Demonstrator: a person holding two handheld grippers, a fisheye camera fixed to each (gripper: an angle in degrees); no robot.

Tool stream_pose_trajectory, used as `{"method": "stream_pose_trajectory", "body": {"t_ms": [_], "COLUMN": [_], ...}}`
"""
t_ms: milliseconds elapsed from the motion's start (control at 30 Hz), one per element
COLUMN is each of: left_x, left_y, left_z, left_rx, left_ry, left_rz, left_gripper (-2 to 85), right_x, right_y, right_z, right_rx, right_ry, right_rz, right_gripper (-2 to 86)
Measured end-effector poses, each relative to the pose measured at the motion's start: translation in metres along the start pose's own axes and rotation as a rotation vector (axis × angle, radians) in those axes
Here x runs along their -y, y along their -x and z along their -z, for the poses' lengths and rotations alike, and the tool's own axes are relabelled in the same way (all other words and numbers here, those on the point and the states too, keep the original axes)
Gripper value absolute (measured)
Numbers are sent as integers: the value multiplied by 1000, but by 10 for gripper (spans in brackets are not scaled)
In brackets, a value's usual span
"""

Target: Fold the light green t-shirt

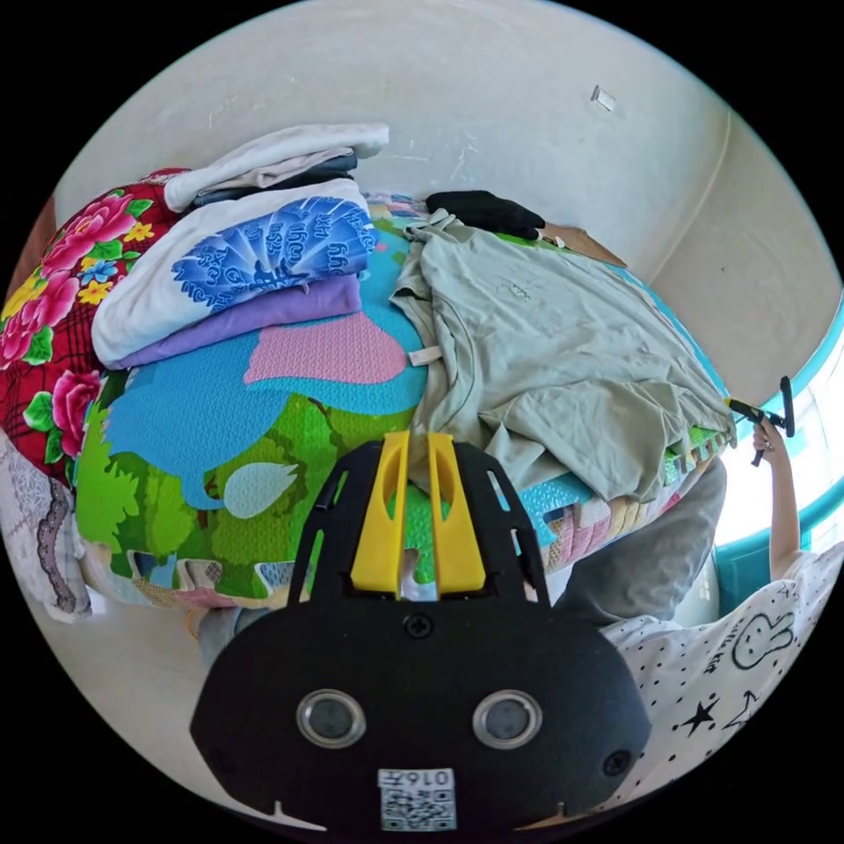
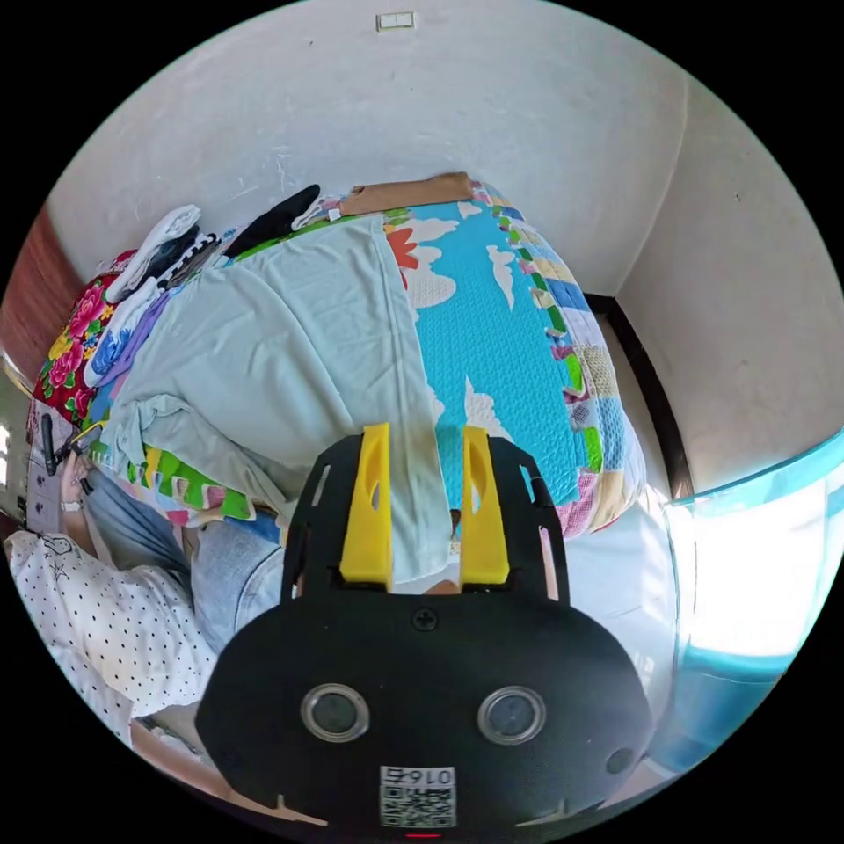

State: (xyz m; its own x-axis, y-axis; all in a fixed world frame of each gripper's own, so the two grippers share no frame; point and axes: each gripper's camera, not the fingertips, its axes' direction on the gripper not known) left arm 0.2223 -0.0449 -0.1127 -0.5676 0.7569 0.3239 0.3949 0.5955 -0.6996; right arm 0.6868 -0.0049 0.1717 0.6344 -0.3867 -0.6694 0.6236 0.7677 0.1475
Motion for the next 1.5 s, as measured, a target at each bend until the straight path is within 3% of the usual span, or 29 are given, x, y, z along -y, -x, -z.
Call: {"method": "stream_pose_trajectory", "body": {"t_ms": [133,267,400,467,533,700,867,1067,1233,1333,1500], "left_x": [7,21,32,34,37,48,50,65,81,87,102], "left_y": [-8,-12,-18,-18,-16,-7,1,11,8,4,1], "left_z": [4,7,9,9,8,5,2,-1,-25,-34,-42], "left_rx": [47,74,85,83,66,34,-1,-91,-220,-213,-182], "left_ry": [-15,-13,3,4,6,9,-3,-17,35,24,22], "left_rz": [-29,-27,-47,-52,-50,-8,24,25,-11,-21,-12], "left_gripper": [-1,-9,-10,-10,-10,-10,-10,-10,-10,-10,-10], "right_x": [-14,-13,-9,-3,10,101,239,345,373,382,395], "right_y": [20,12,-9,-10,6,64,133,164,172,182,178], "right_z": [-16,-30,-29,-10,-2,-27,-130,-228,-252,-251,-248], "right_rx": [-212,-414,-342,-396,-385,-124,-103,-167,-16,-26,-344], "right_ry": [-8,-12,15,-113,-214,-269,-152,13,30,29,24], "right_rz": [110,-4,-147,-216,-153,68,209,153,115,161,51], "right_gripper": [13,6,15,24,31,98,121,131,44,12,2]}}
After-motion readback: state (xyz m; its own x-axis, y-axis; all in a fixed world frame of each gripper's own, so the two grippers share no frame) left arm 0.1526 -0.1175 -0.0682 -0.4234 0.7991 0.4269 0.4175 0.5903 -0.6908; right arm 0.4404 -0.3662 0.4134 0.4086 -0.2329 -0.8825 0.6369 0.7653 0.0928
